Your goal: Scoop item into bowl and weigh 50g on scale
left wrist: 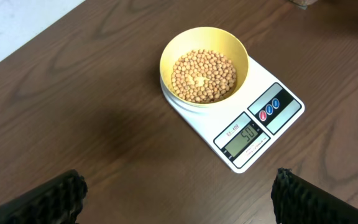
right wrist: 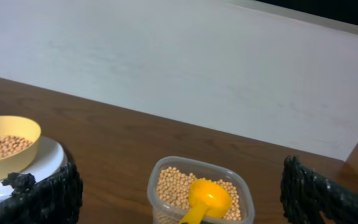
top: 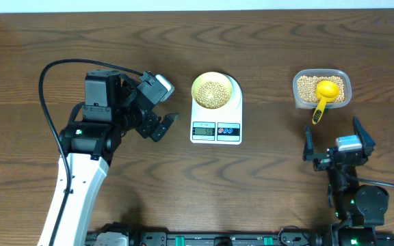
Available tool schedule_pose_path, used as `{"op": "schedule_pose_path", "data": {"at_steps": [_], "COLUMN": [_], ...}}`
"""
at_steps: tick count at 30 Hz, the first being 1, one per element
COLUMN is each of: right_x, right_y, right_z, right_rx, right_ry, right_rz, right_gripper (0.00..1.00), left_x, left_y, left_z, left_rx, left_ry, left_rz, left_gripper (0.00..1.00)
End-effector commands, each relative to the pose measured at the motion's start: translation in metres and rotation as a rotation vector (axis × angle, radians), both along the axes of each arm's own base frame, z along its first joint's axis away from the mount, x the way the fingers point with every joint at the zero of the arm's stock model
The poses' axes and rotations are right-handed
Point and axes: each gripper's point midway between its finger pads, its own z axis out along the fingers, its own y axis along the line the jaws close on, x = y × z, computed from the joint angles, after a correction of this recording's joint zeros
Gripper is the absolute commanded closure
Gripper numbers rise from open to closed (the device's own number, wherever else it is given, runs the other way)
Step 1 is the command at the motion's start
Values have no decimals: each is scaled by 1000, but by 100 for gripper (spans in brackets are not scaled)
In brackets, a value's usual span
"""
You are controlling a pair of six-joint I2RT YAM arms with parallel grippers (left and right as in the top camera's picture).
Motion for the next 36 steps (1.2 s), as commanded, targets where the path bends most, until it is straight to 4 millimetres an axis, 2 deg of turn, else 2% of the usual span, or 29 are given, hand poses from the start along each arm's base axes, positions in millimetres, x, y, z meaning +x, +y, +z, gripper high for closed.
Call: {"op": "schedule_pose_path", "data": {"at_steps": [1,9,15,19,22,26,36], "right_x": [-3,-7,-13,-13,-13,-13,-13], "right_y": [3,4,4,5,5,5,4], "right_z": [-11,-25,-23,-29,-39,-63,-61], "right_rx": [-10,-9,-9,-9,-10,-12,-12], "right_ry": [-10,-35,-51,-25,14,110,105], "right_rz": [11,15,16,20,21,21,20], "right_gripper": [1,1,1,1,1,1,1], "left_x": [-1,-1,0,-1,-1,-1,-1], "left_y": [3,3,3,3,3,3,3], "left_z": [-3,-3,-3,-3,-3,-3,-3], "left_rx": [-2,-2,-2,-2,-2,-2,-2], "left_ry": [8,8,8,8,8,8,8], "left_rz": [18,18,18,18,18,18,18], "left_gripper": [3,3,3,3,3,3,3]}}
